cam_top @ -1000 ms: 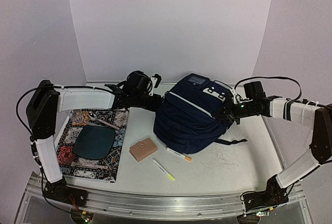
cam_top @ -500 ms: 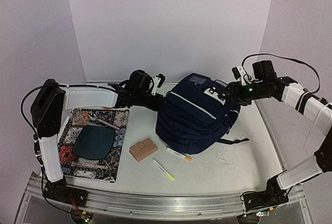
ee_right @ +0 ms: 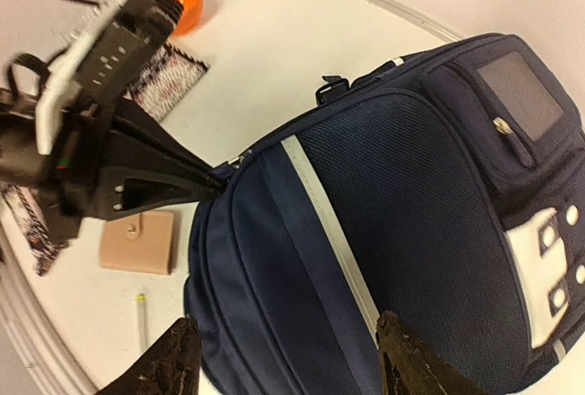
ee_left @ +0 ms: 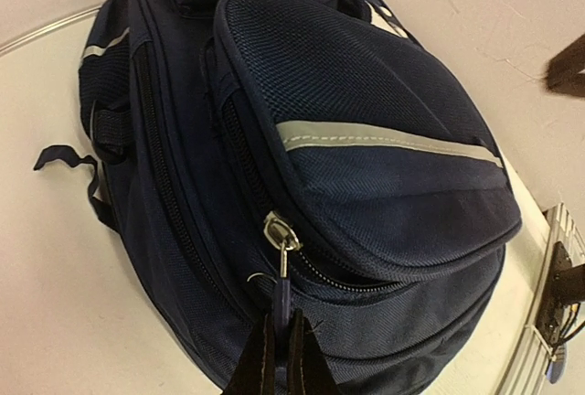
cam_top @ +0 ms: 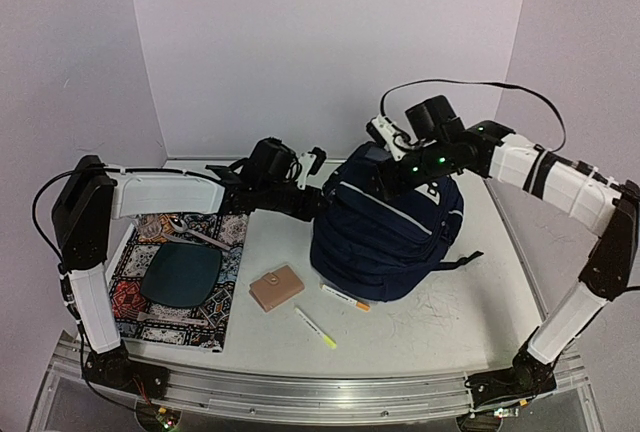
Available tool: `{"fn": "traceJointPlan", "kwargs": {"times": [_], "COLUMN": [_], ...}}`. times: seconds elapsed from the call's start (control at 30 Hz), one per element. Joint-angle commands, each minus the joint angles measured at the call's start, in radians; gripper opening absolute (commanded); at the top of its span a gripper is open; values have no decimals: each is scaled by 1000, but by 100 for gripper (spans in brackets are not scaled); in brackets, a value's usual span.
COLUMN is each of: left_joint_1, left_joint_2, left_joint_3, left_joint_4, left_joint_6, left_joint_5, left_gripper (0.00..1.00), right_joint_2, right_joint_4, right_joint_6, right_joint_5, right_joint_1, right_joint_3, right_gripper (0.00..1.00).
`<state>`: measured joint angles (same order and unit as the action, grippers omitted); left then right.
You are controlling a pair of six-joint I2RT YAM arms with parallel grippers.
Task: Pack the student bag
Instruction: Pick up the student bag from the upper front pocket.
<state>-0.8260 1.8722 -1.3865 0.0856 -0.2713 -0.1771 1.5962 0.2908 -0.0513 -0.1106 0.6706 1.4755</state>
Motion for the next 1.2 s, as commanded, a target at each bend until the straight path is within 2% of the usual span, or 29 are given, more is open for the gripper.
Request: {"fn": "traceJointPlan", "kwargs": {"times": [0.0,0.3,0.6,0.7,0.9,0.93,1.17], "left_joint_1": [-25,-27,-27,-27,-14,-5,50], "left_joint_2": [-52,-66,-56,-54,-50,-46,39], "left_joint_3": [-43,-38,-65,-68,-64,-68,-170], "left_joint_4": [-65,-65,-67,-67,-62,-60,-26], "left_joint_6": [-22,-30,-45,-39,-28,-31,-20], "left_joint_5": [-98,-124,-146,-139,-42,-28,51], "left_gripper": [0,0,0,0,0,0,0], "right_joint_2": [85,213,252,246,192,181,108], "right_joint_4": [51,74,94,95,100,101,127], "right_joint_6": [119,207,246,253,281,289,336], "right_joint_5": [154,272,329,359,331,321,204], "right_joint_1": [61,100,124,124,125,126,132], "right_joint_3": [91,154,148,135,105,96,45], "right_gripper": [66,64,62,51,4,0,0]}}
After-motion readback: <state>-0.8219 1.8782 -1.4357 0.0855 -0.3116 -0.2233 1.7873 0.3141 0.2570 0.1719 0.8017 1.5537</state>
